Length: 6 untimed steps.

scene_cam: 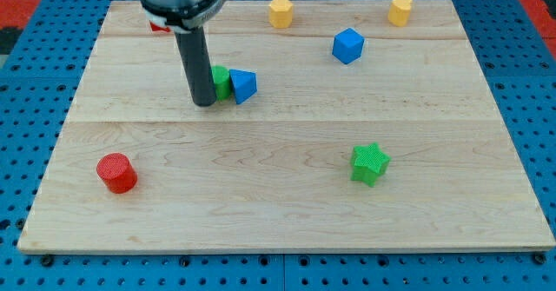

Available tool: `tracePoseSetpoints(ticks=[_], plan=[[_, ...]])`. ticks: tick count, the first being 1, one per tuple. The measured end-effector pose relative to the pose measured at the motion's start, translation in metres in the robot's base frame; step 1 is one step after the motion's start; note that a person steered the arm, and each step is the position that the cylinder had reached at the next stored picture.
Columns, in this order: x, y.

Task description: Separate the blue triangle from the green circle

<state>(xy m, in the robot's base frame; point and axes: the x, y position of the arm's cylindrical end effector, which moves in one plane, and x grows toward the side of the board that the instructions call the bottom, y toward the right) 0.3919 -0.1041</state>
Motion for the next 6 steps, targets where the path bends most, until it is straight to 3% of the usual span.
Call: tracePoseSetpoints(ticks=[1,2,4,5,6], plan=[[-0.03,0.005],[-0.028,0.058],[0.038,0.121],[0.036,0.101],[0.074,0.124]])
